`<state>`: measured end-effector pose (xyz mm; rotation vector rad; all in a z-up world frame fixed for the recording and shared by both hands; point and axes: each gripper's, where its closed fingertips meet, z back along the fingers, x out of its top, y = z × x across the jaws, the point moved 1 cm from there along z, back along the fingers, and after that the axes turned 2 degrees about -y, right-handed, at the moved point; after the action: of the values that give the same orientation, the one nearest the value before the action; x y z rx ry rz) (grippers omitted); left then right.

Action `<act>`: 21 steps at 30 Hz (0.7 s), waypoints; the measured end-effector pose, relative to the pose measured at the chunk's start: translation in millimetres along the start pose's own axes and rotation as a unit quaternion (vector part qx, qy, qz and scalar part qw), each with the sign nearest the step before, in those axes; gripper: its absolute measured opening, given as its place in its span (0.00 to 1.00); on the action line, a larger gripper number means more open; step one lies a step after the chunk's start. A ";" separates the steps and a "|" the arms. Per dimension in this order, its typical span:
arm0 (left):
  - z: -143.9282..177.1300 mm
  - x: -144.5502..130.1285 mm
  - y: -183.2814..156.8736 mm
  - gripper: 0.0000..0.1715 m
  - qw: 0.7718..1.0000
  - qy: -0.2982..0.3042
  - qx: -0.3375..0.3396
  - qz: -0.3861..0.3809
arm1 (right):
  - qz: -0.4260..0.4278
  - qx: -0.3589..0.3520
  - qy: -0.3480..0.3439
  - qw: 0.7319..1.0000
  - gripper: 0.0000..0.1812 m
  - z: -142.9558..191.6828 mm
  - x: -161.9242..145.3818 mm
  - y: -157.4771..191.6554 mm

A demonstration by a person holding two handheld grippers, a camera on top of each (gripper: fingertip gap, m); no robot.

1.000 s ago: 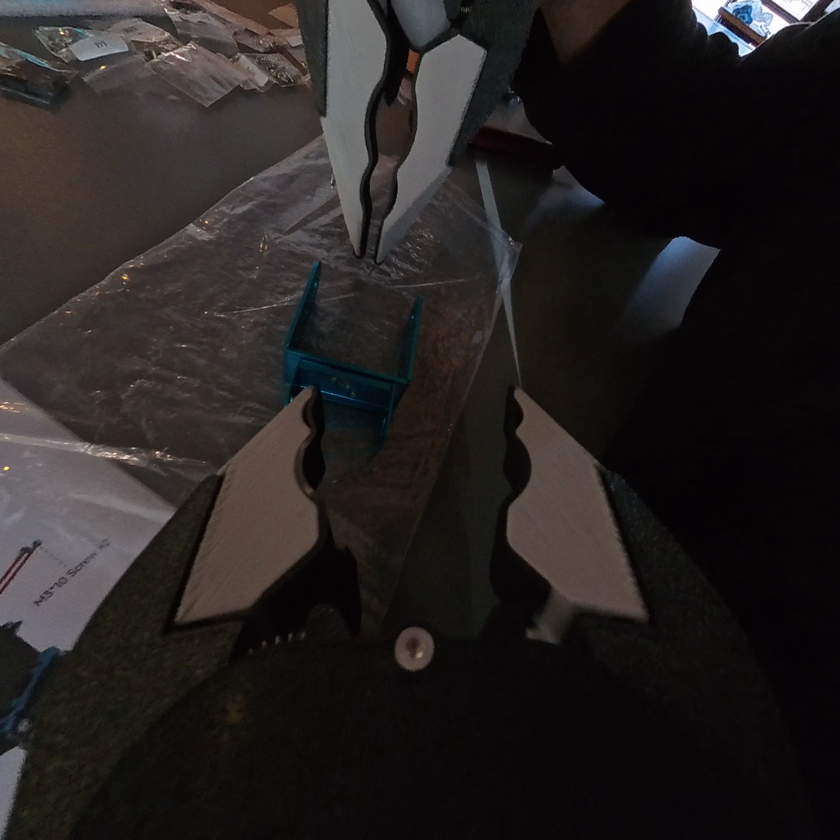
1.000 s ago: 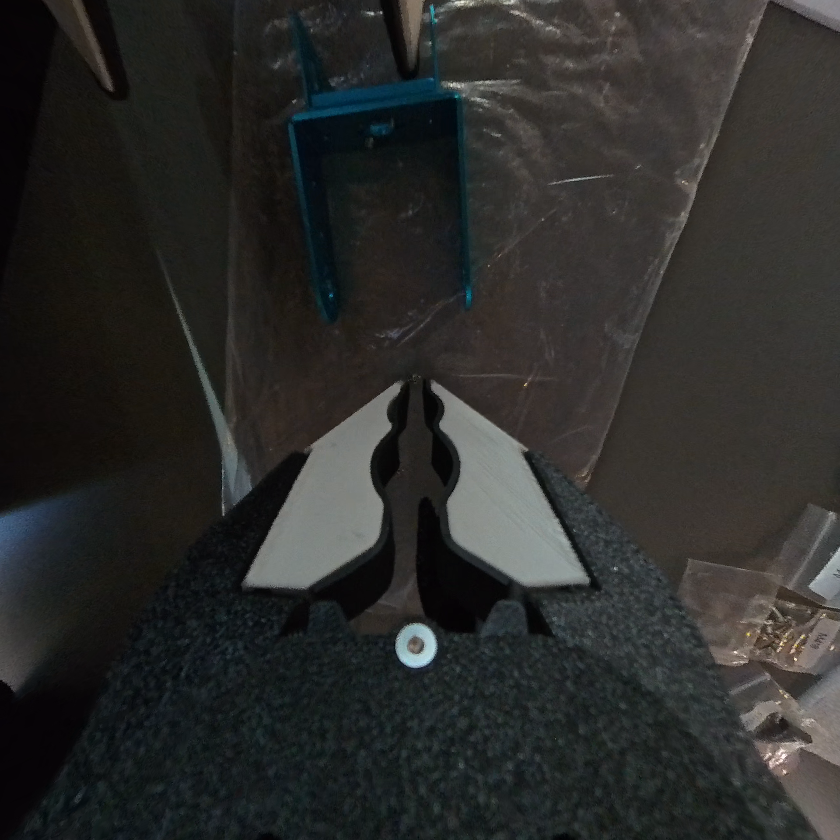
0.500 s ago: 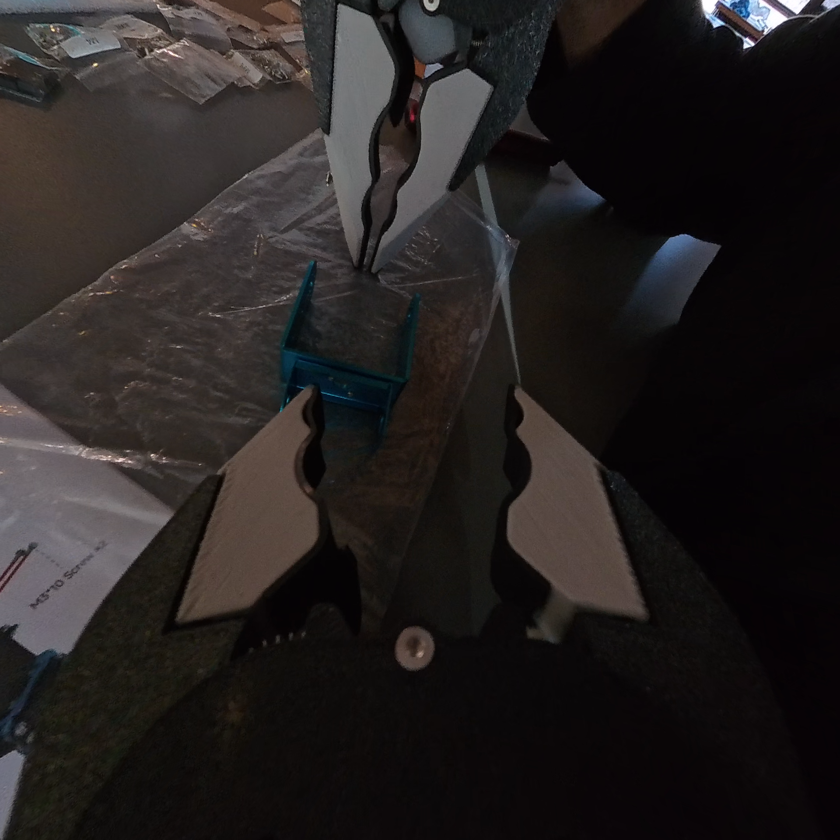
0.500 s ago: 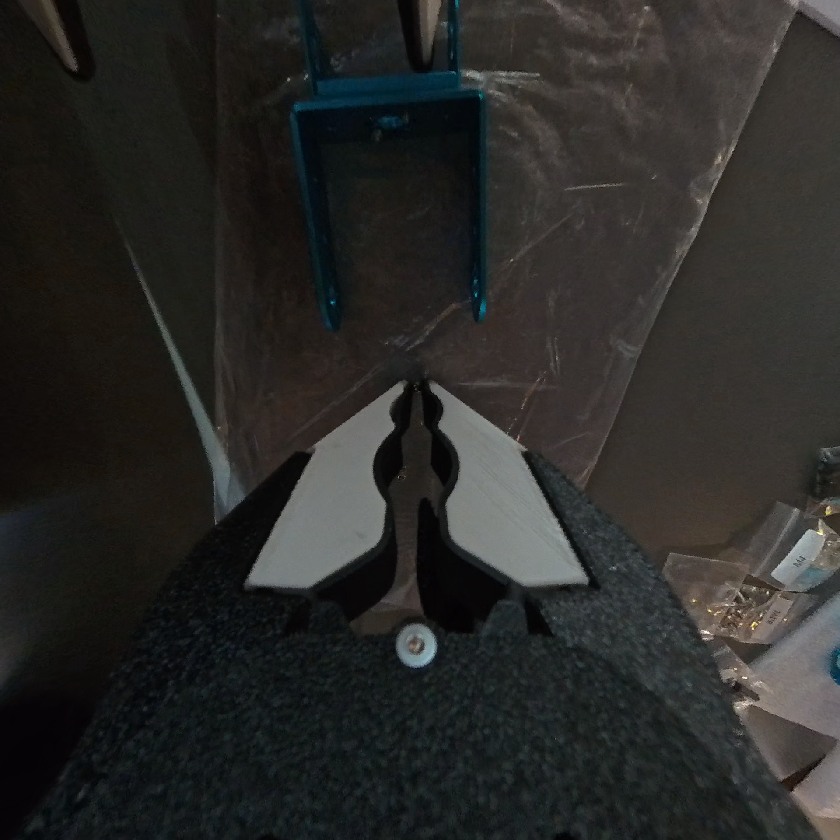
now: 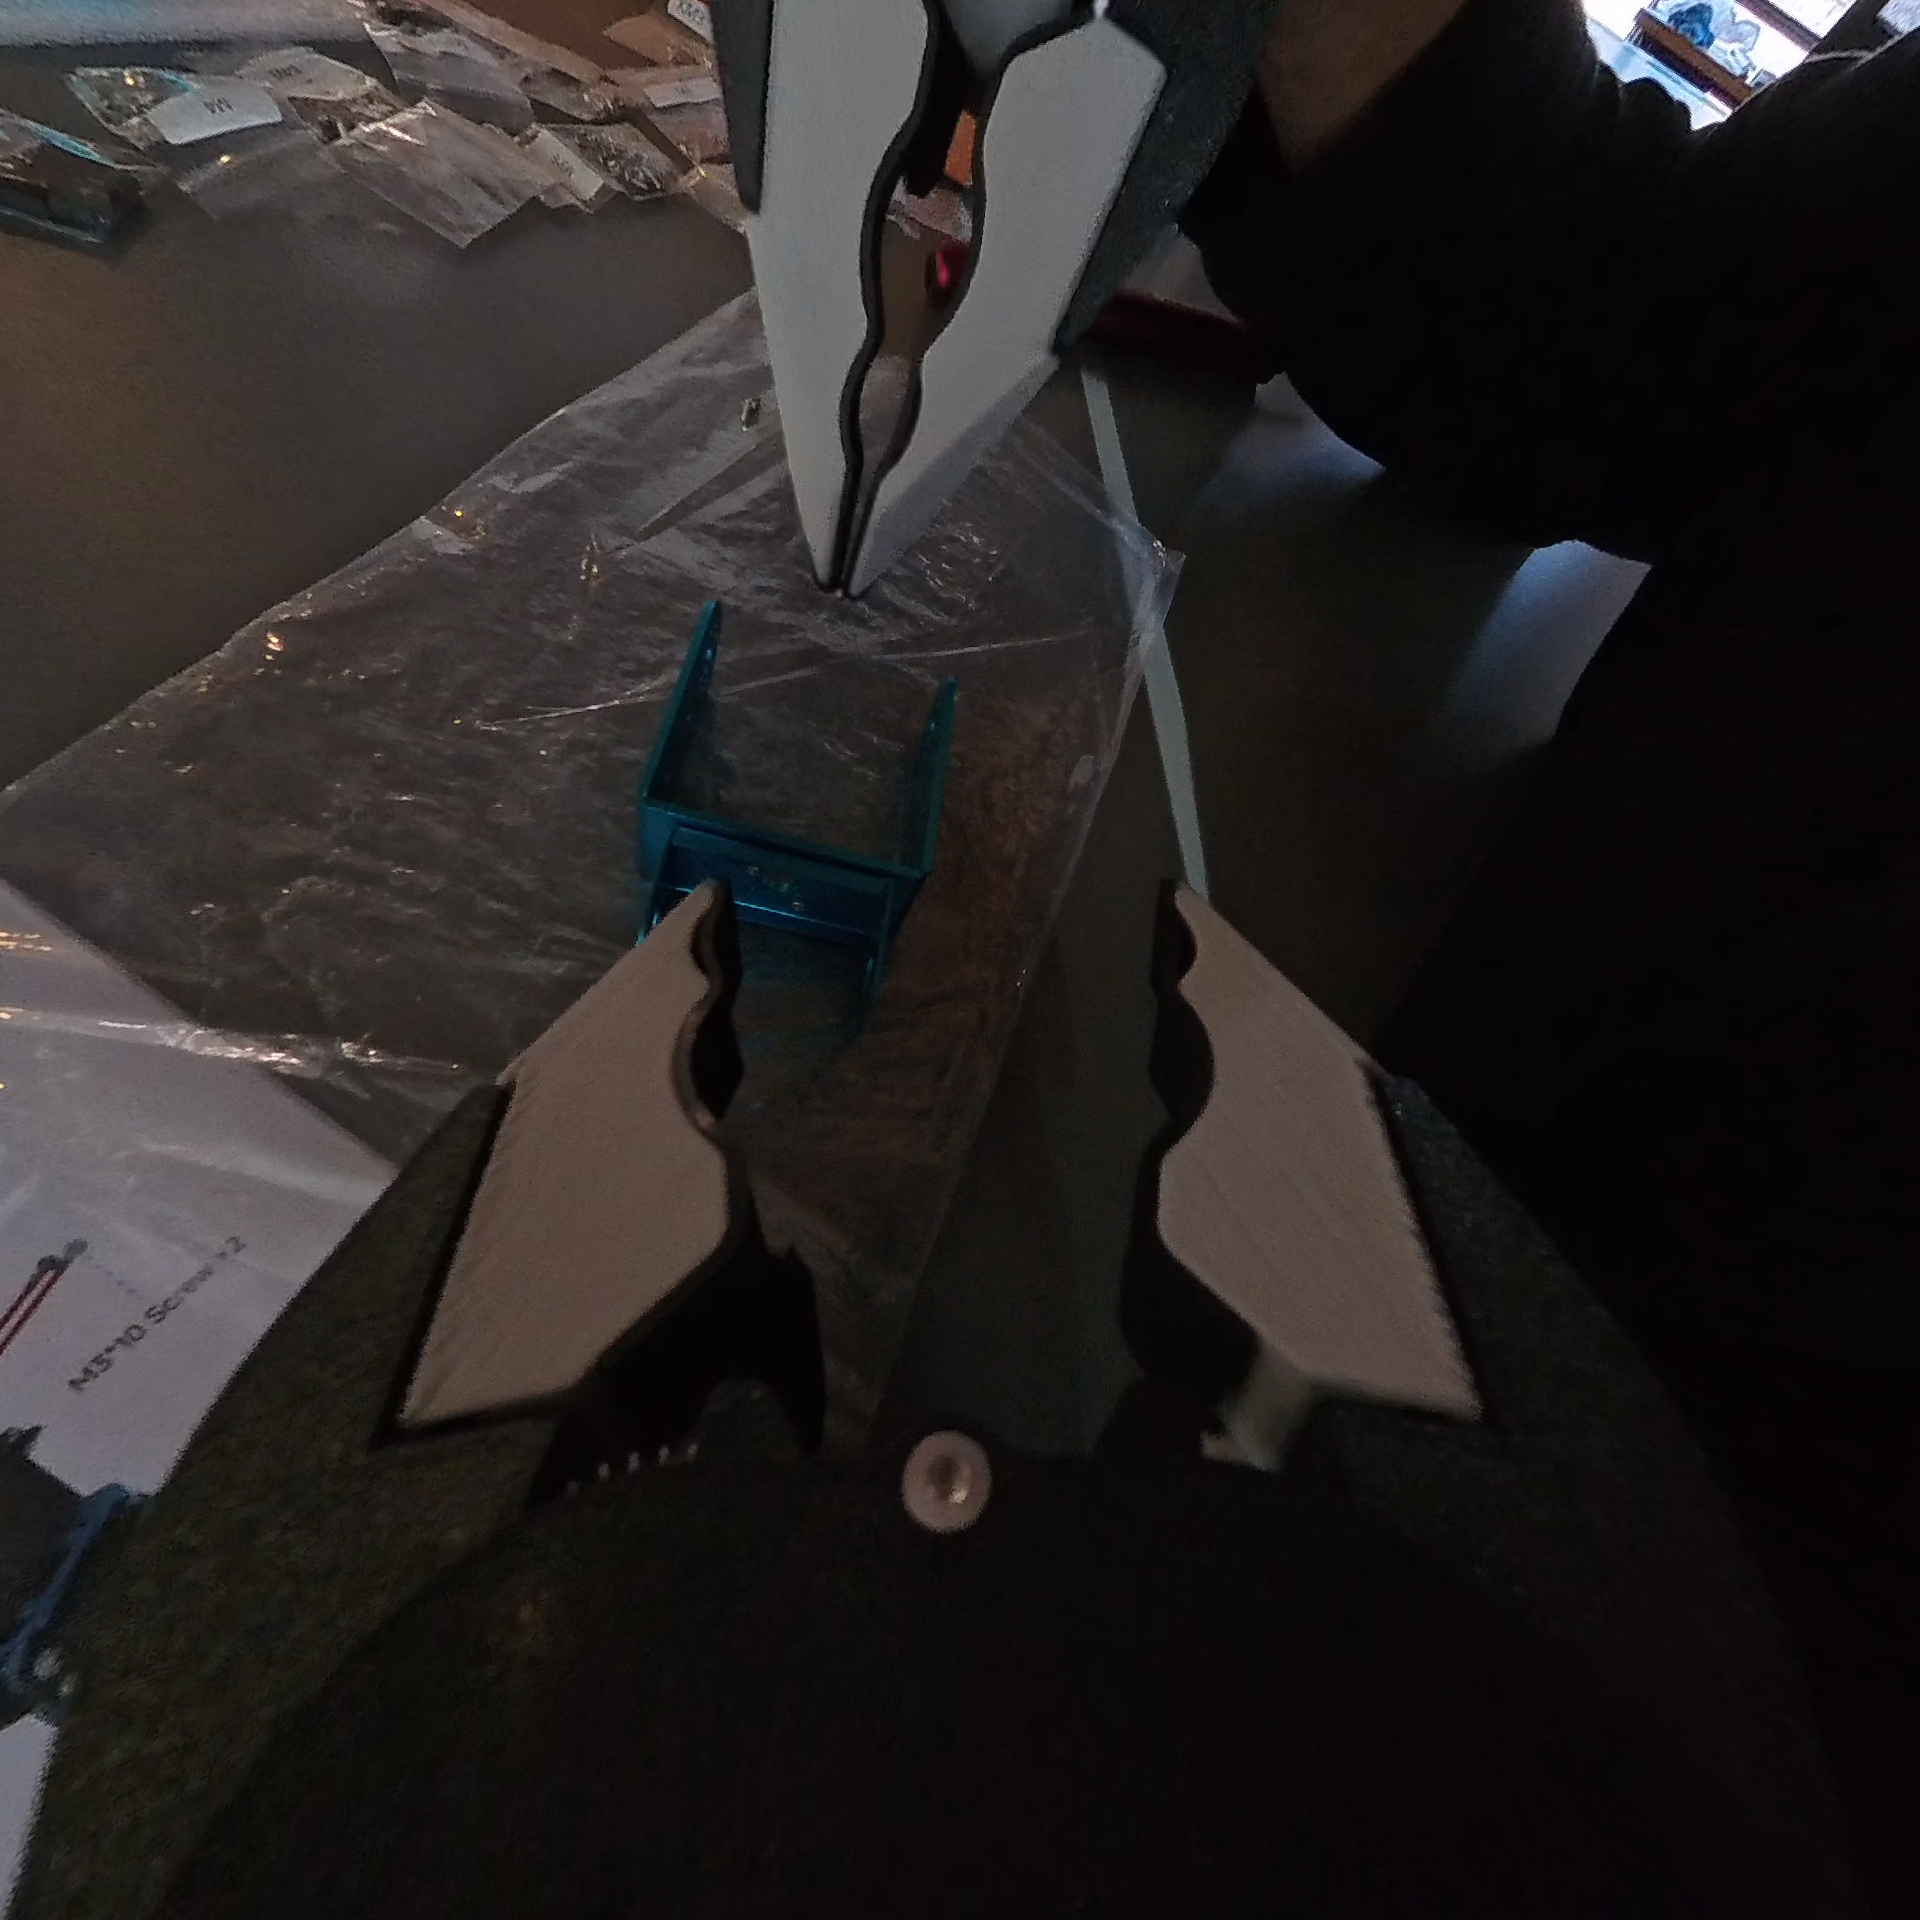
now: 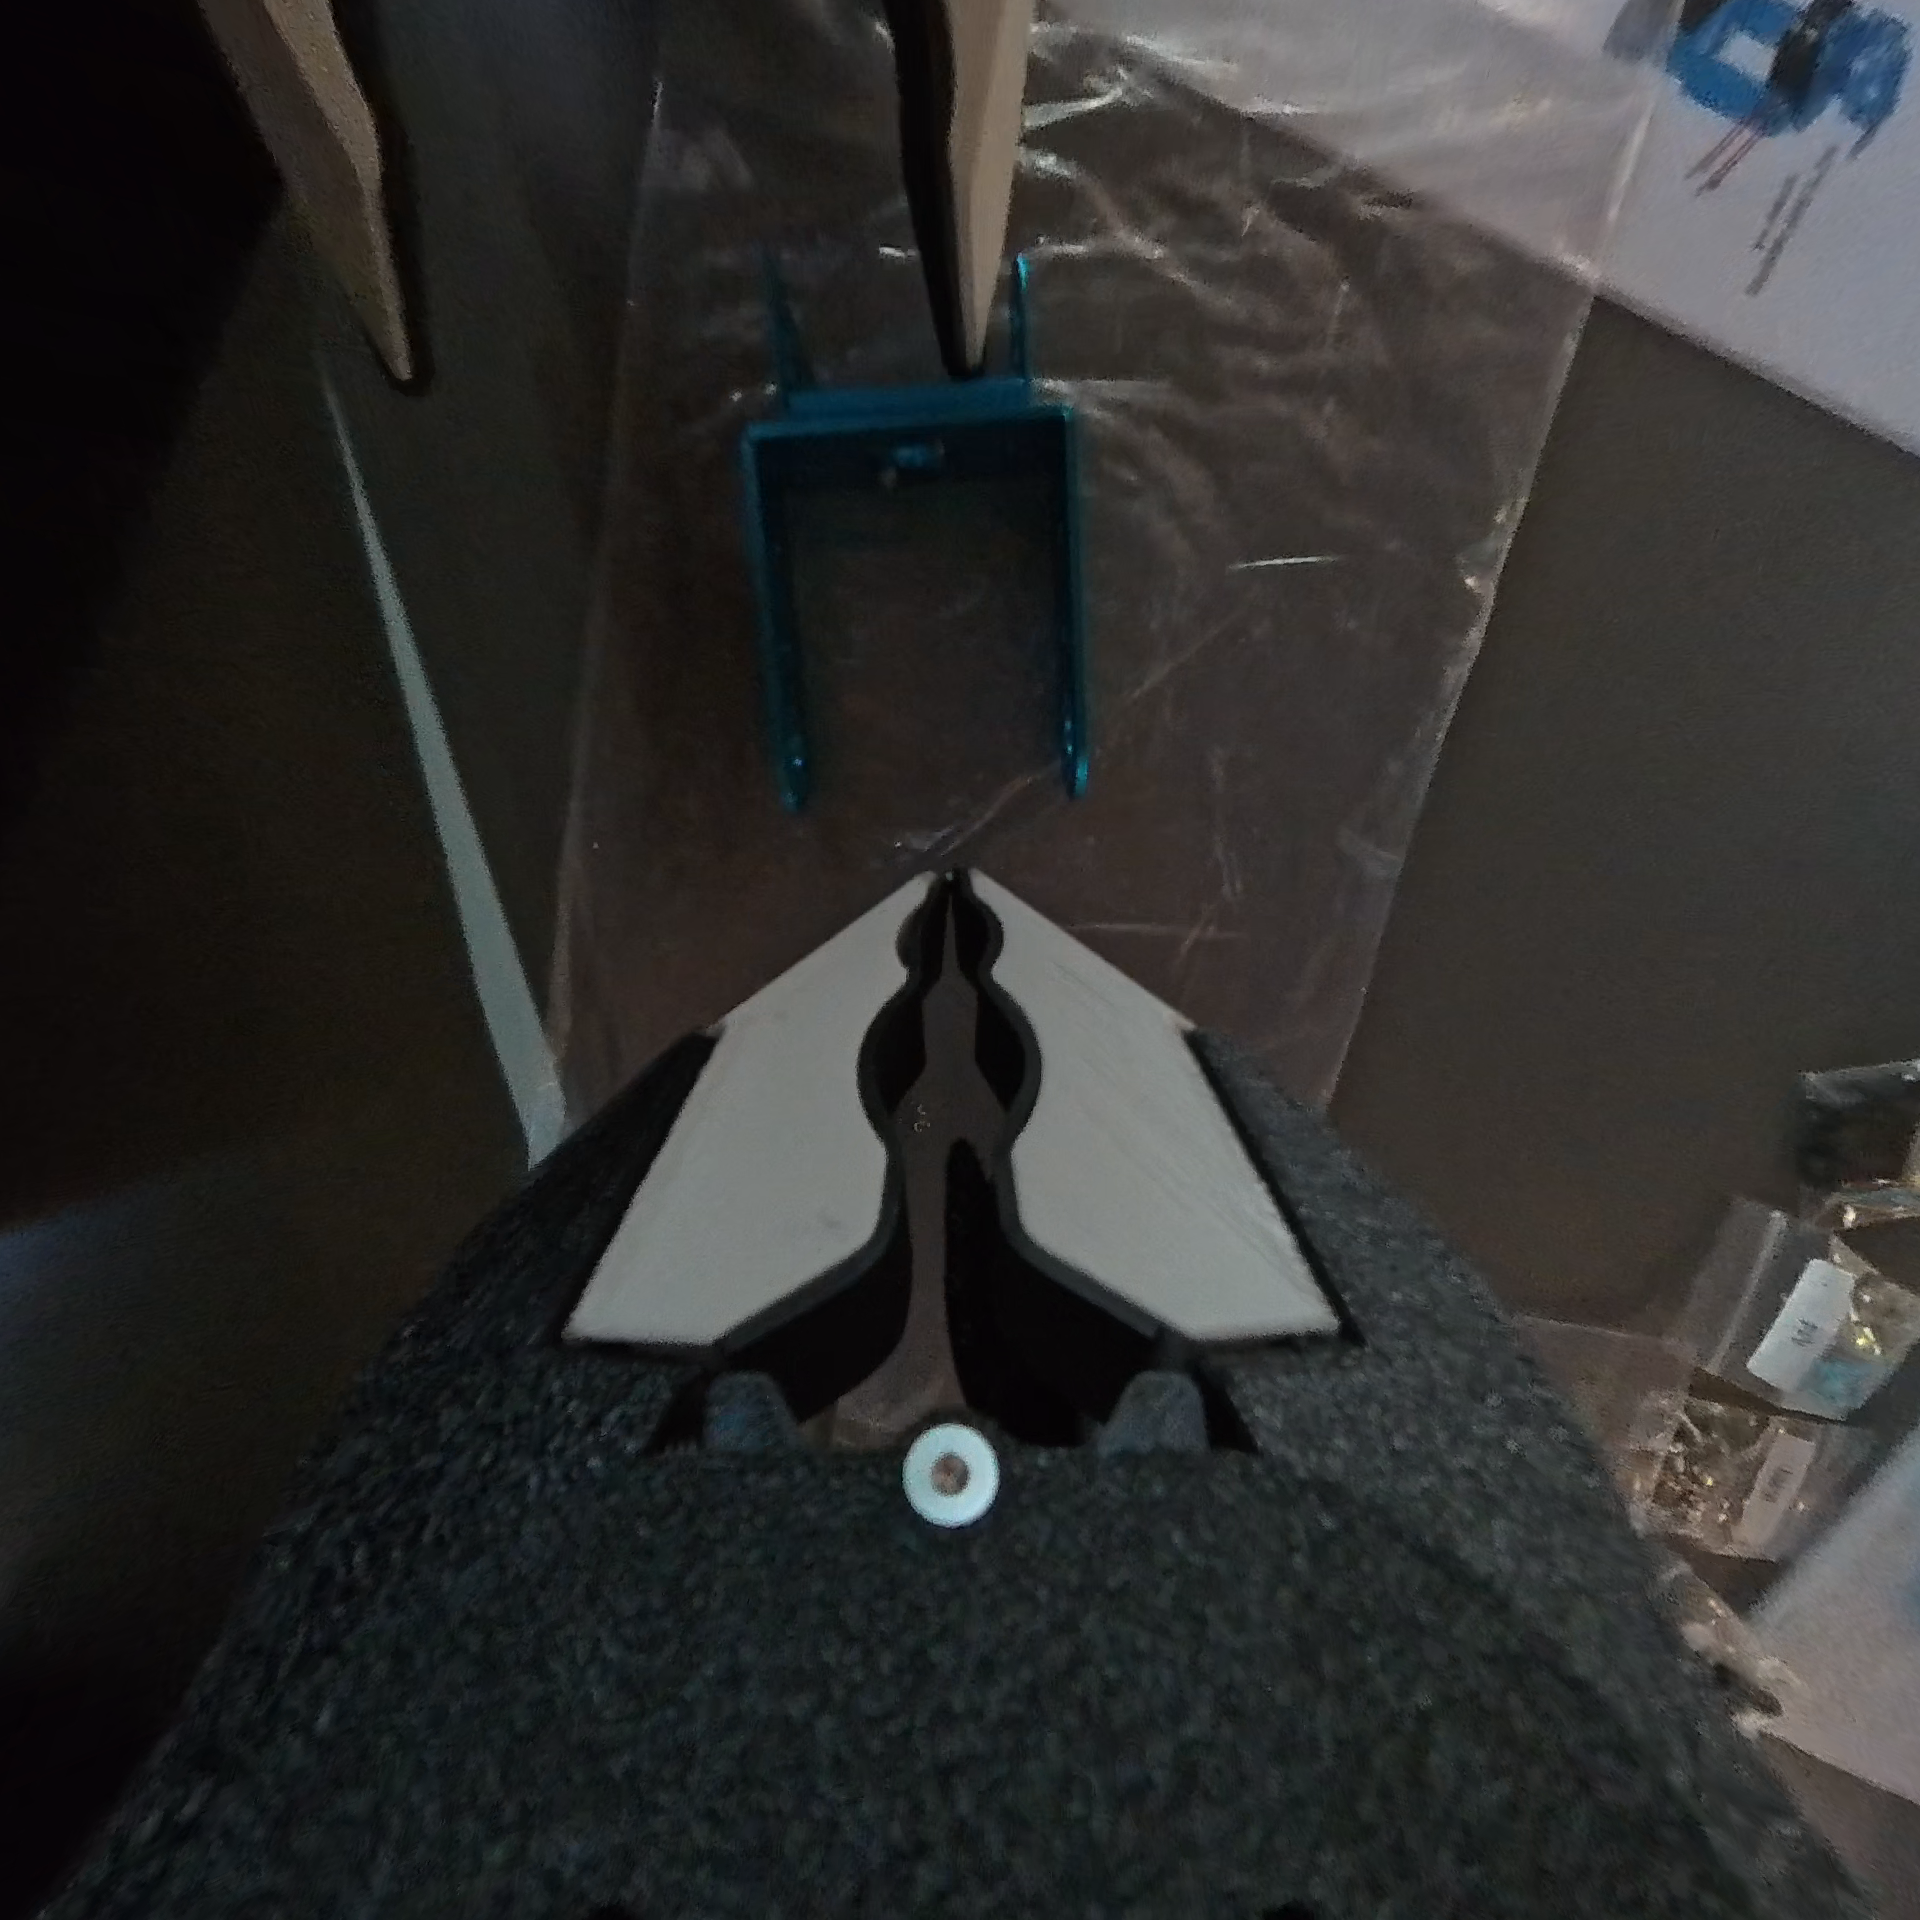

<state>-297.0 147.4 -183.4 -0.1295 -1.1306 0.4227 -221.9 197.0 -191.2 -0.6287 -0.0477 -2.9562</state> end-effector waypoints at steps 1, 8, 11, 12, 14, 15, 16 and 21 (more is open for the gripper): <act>-0.3 -0.2 -0.3 0.47 1.000 0.001 -0.001 0.000 | 0.000 -0.004 0.005 1.000 0.01 -0.7 -1.9 -1.2; -2.1 -2.0 -1.1 0.46 1.000 0.011 -0.007 0.002 | 0.021 -0.030 -0.041 0.999 0.01 -10.9 8.9 -5.9; -2.4 -2.3 -1.2 0.46 1.000 0.012 -0.007 0.002 | 0.045 -0.043 -0.024 0.998 0.01 -21.1 5.4 -4.3; -2.3 -2.2 -1.0 0.46 1.000 0.012 -0.007 0.003 | 0.048 -0.042 -0.026 0.998 0.01 -20.0 6.1 -2.8; -2.2 -2.0 -0.8 0.47 1.000 0.011 -0.007 0.004 | 0.041 -0.035 -0.019 0.998 0.01 -20.4 3.9 -1.6; -2.2 -2.0 -0.8 0.46 1.000 0.011 -0.007 0.005 | 0.039 -0.036 -0.018 0.998 0.01 -21.0 3.3 -1.9; -2.1 -2.0 -0.8 0.46 1.000 0.011 -0.008 0.005 | 0.039 -0.033 -0.021 0.998 0.01 -21.0 3.7 -1.1; -1.9 -1.9 -1.1 0.46 1.000 0.010 -0.009 0.005 | 0.036 -0.032 -0.018 0.999 0.01 -20.2 3.1 -1.8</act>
<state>-295.7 145.9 -185.4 -0.1542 -1.1145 0.4199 -233.0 197.3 -208.4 -0.6771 0.0652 -2.8876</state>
